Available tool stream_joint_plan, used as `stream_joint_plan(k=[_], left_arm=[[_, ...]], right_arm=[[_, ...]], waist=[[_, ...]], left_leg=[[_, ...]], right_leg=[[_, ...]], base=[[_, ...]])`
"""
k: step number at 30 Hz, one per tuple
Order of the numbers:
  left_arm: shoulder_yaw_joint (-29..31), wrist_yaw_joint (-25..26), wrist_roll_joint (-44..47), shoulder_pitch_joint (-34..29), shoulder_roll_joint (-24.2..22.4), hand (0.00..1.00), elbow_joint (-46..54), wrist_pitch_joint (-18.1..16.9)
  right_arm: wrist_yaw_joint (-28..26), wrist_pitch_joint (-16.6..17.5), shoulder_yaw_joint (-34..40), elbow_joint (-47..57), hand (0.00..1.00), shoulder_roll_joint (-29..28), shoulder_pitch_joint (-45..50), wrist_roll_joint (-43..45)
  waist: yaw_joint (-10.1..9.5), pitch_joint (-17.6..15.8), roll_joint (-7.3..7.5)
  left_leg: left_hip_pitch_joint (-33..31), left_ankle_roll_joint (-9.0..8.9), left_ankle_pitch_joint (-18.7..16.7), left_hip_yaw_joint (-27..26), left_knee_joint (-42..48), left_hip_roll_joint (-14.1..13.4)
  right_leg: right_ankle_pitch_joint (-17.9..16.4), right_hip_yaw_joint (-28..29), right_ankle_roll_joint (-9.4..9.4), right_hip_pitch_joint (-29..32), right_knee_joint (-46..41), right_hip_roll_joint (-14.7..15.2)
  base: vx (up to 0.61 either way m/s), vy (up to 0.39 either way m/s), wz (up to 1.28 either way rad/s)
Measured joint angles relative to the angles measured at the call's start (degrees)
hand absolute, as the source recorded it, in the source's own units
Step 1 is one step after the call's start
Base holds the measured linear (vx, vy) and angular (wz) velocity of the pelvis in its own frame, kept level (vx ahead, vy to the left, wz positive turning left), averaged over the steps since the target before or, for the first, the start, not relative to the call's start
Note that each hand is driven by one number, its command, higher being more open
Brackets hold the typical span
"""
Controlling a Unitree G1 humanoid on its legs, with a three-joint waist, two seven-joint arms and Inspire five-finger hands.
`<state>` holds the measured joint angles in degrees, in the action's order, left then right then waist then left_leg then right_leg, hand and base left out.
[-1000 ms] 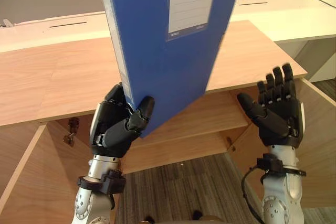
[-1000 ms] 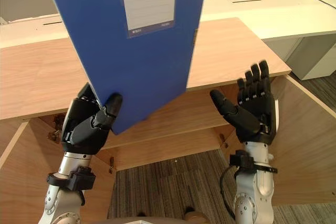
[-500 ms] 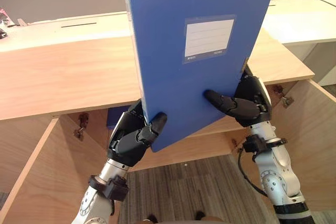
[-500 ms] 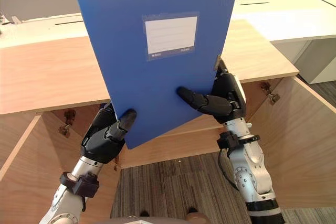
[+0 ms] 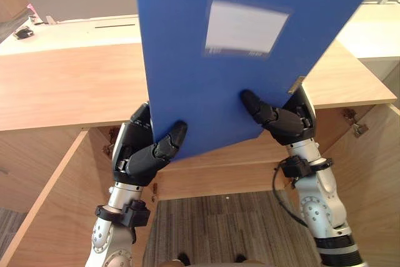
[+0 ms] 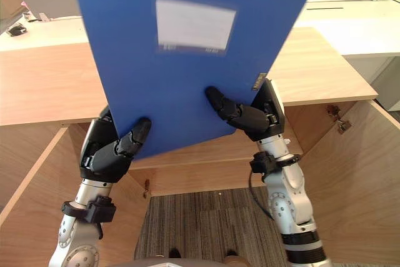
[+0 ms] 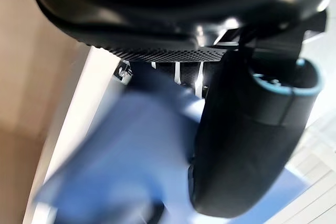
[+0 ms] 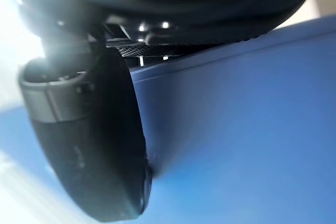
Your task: Walk over to the cabinet, pick up the folder, carry it to the office cabinet, place the folder inside the office cabinet, then close the office cabinet door
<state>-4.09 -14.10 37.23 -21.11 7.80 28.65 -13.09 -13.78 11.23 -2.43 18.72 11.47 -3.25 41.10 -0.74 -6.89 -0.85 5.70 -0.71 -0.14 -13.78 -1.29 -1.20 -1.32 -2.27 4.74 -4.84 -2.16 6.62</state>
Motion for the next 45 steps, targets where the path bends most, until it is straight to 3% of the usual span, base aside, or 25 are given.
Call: stream_joint_plan(k=[3, 11, 15, 20, 29, 32, 34, 36, 39, 44, 45], left_arm=[[1.7, 1.8, -3.4, -0.2, -2.8, 1.00, -0.3, -0.3], [16.1, 11.8, -12.3, -2.3, -8.5, 1.00, -11.8, -1.2], [17.2, 12.9, -15.4, -4.3, -9.1, 1.00, -19.3, -0.9], [16.9, 12.5, -20.1, -4.0, -9.0, 1.00, -32.6, 0.3], [16.9, 13.3, -30.6, 1.6, -6.8, 1.00, -70.1, 3.5], [17.7, 14.9, -30.5, 5.3, -4.9, 1.00, -76.6, 4.4], [17.7, 15.6, -30.4, 7.7, -4.4, 1.00, -77.2, 4.4], [17.0, 16.3, -29.1, 12.0, -4.2, 1.00, -78.0, 4.1], [15.4, 16.8, -27.7, 16.5, -3.4, 1.00, -77.7, 3.0], [14.3, 17.2, -25.8, 22.9, -3.2, 1.00, -77.5, 2.2], [14.2, 17.9, -25.5, 24.6, -3.2, 1.00, -76.1, 2.2]], right_arm=[[0.6, 0.4, 1.6, 1.6, 0.00, -2.5, 0.0, -1.0], [4.0, 2.7, 8.6, 2.3, 0.00, -5.8, 0.5, -3.1], [4.3, 2.8, 9.3, 2.3, 0.00, -5.7, 1.1, -4.3], [4.3, 2.7, 5.2, 2.3, 0.00, -4.1, 2.2, -8.3], [5.2, 2.7, -8.5, -2.9, 0.00, 2.4, 4.2, -25.2], [8.3, 2.7, -11.9, -10.0, 0.00, 3.1, 1.1, -33.7], [10.4, 2.6, -13.2, -14.7, 0.00, 3.6, -2.4, -38.7], [11.4, 2.6, -16.1, -18.4, 0.00, 5.8, -8.0, -43.0], [13.4, 2.2, -17.2, -23.9, 0.00, 6.5, -12.8, -49.3], [16.3, 0.2, -15.1, -28.5, 0.00, 6.5, -17.6, -49.3], [16.6, -0.9, -13.2, -29.5, 0.00, 5.6, -19.1, -45.3]], waist=[[-0.11, 0.1, -0.06], [-0.03, 0.5, -0.68], [-0.15, 0.6, -0.85], [0.17, 0.6, -0.92], [0.07, 0.4, -0.75], [-0.04, -3.3, -0.35], [-0.08, -7.0, -0.72], [-0.10, -11.7, -2.18], [-0.30, -16.3, -2.55], [-0.47, -18.8, -3.42], [-0.84, -19.1, -3.74]], left_leg=[[0.0, 0.25, 0.2, 0.6, -0.4, 0.1], [0.5, 0.36, 2.2, 2.3, -3.6, 0.5], [0.4, 0.35, 2.3, 2.5, -3.7, 0.5], [0.1, 0.23, 2.4, 2.5, -3.7, 0.5], [-2.4, -0.04, 2.5, 2.1, -3.2, 0.2], [-7.6, 0.01, 1.2, 1.9, 2.2, -0.3], [-12.8, 0.12, -1.1, 1.9, 8.8, -1.2], [-21.6, 0.32, -4.2, 2.3, 18.9, -2.9], [-28.7, 0.34, -6.4, 3.0, 26.4, -3.8], [-42.7, 0.43, -8.7, 3.9, 36.5, -5.1], [-46.9, 0.43, -9.7, 3.8, 39.8, -6.0]], right_leg=[[0.0, -0.6, -0.03, -0.1, 0.0, 0.3], [0.0, -2.2, -0.02, -0.1, 0.0, 0.5], [0.0, -2.5, -0.02, -0.1, 0.1, 0.5], [0.0, -2.5, -0.03, -0.1, 0.6, 0.5], [0.0, -2.0, -0.07, 2.7, 0.3, 0.3], [-0.2, -1.4, -0.32, 6.9, -2.5, 0.3], [-0.7, -1.2, -0.82, 10.7, -5.8, 0.2], [-2.4, -1.2, -0.91, 18.2, -12.8, -0.3], [-5.5, -1.1, -1.00, 25.8, -21.6, -0.1], [-8.3, -0.8, -1.31, 40.3, -33.0, 0.3], [-9.2, -0.6, -1.24, 44.6, -36.2, 0.3]], base=[[-0.02, -0.006, 0.13], [-0.02, -0.015, 0.11], [-0.02, -0.021, 0.04], [0.00, 0.000, 0.00], [-0.02, -0.017, -0.03], [-0.09, -0.020, -0.03], [-0.15, -0.029, -0.03], [-0.22, -0.015, -0.02], [-0.23, 0.012, 0.07], [-0.17, 0.012, 0.03], [-0.12, 0.008, -0.09]])
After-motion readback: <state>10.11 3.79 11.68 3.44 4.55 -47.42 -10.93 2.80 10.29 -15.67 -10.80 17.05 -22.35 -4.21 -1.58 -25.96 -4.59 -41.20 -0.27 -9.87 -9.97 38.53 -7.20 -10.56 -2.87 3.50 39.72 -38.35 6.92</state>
